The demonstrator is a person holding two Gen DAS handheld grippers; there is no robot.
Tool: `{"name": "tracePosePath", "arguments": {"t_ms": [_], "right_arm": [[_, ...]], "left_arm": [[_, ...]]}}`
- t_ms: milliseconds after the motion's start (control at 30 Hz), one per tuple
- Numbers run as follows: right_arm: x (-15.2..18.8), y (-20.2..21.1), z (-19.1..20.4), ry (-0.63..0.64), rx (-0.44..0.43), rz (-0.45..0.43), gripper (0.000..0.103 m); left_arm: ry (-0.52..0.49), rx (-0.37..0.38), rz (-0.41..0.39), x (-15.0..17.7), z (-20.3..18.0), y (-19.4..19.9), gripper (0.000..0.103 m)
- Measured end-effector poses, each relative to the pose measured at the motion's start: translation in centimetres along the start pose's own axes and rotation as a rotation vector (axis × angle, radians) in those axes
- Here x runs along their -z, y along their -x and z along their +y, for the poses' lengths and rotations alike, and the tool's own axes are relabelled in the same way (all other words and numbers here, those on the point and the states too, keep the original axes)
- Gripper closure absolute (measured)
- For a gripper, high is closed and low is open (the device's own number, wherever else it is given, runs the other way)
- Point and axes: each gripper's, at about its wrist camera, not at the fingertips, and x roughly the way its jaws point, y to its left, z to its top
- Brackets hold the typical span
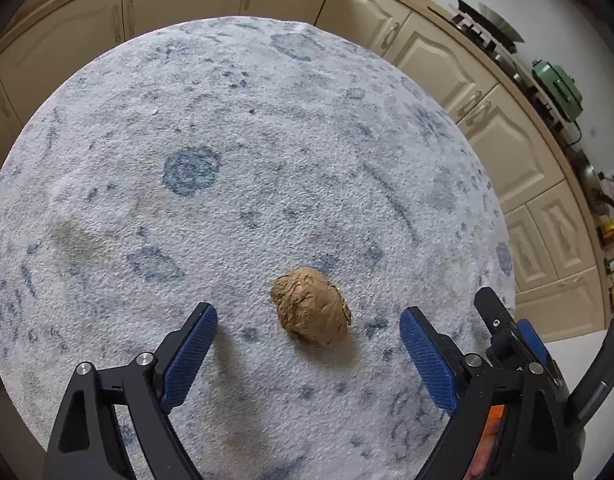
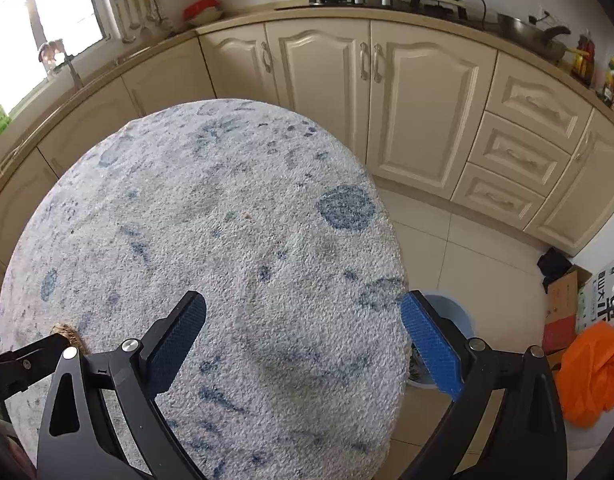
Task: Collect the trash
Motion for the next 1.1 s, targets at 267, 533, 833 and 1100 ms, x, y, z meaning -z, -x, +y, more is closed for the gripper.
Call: {"name": "tracePosePath", "arguments": {"t_ms": [267,533,833,1100], "right_arm": [[-0.1,-1.1,0.1,0.025,-0.007,-0.003,0.002],[0.8,-0.4,0.9,0.04,-0.035,0.005,0.0],[1.6,1.3,1.0,0.067,-0.029,-0.008,0.0],[1.6,2.9,-2.1,0.015,0.013,-0.02,0.0]], "left_arm": [[-0.086,-0.147,-0.091,0.1,-2.1,-1.6,0.053],[-0.044,-0.131,-0.136,1.2,-1.1,-0.7,0.068],[-0.071,-0.116,-0.163,2.2,-1.4,1.2,0.068],[-0.139,-0.104,-0.216,3.2,-4.1,2.8,0.068]]}}
